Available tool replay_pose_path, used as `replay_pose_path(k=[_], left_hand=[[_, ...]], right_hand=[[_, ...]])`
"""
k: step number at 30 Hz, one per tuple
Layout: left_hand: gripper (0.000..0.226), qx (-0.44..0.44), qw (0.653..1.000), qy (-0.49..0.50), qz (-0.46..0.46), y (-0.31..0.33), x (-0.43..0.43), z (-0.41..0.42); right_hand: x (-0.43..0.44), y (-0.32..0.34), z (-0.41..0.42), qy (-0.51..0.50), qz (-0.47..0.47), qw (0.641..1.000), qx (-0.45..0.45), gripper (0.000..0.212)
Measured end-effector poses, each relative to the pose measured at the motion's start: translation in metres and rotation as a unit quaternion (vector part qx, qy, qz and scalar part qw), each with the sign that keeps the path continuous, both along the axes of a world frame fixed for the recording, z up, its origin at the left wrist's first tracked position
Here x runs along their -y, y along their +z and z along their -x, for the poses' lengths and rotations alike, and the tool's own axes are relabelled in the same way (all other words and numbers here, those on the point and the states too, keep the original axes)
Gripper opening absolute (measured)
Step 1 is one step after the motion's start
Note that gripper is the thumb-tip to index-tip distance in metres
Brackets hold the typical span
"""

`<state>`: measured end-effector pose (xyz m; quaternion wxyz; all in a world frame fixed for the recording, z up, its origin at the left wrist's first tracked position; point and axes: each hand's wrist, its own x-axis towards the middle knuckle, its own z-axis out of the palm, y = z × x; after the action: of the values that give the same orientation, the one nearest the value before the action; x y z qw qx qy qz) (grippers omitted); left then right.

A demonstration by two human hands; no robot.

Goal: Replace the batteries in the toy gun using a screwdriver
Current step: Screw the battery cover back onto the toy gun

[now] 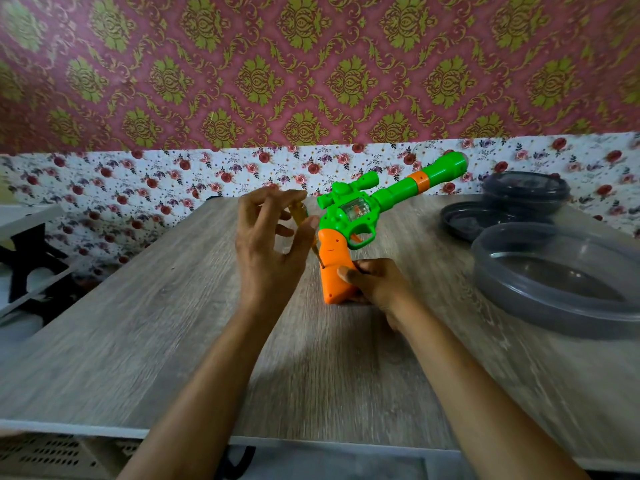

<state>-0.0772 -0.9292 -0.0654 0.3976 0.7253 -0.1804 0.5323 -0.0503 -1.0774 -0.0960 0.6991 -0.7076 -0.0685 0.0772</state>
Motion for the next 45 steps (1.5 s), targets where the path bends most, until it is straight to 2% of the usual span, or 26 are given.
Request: replay_pose_path(k=[5,11,15,20,24,31,35,40,45], left_hand=[[0.029,-0.013,0.999,-0.004,0.034,-0.0005,-0.0026,-0.0033],[0.051,-0.028,1.000,0.006,-0.013,-0.0012,-0.0018,-0.0021],[0.040,-0.028,0.999,-0.026,-0.004,0.0003,0.0011,0.0028],[0.029,-0.007,1.000,0.003,0.023,0.0004,-0.0014,0.0015],[0.038,-0.022,0.999,-0.016,0.035,0.0012,-0.0008,0.0001],[0.029,-0.023,0.999,-0.019,0.022,0.0015,0.0010,0.0032],[0.027,-0.010,0.999,0.013,0.038,0.0009,-0.0008,0.0018],[0.033,-0.005,1.000,-0.007,0.023,0.0011,0.0035,0.0039],[0.027,0.001,1.000,-0.012,0.027,0.0018,0.0040,0.0056]], right_hand=[[-0.0017,0.0008,0.0002,-0.013,0.001,1.000,-0.004,0.030],[-0.0005,0.0007,0.0004,-0.012,-0.010,1.000,-0.007,0.029],[-0.0010,-0.0001,-0.0004,-0.006,-0.008,1.000,-0.002,0.028],[-0.0004,-0.0018,-0.0026,-0.004,0.009,1.000,0.002,0.031],[-0.0010,-0.0022,-0.0037,-0.007,0.006,1.000,0.000,0.031],[0.0000,-0.0021,-0.0030,-0.001,0.009,1.000,0.000,0.031],[-0.0003,-0.0022,-0.0035,-0.002,0.014,1.000,0.002,0.030],[0.0001,-0.0029,-0.0033,0.003,0.013,1.000,0.005,0.030],[0.0003,-0.0020,-0.0025,0.012,0.004,1.000,0.000,0.029]])
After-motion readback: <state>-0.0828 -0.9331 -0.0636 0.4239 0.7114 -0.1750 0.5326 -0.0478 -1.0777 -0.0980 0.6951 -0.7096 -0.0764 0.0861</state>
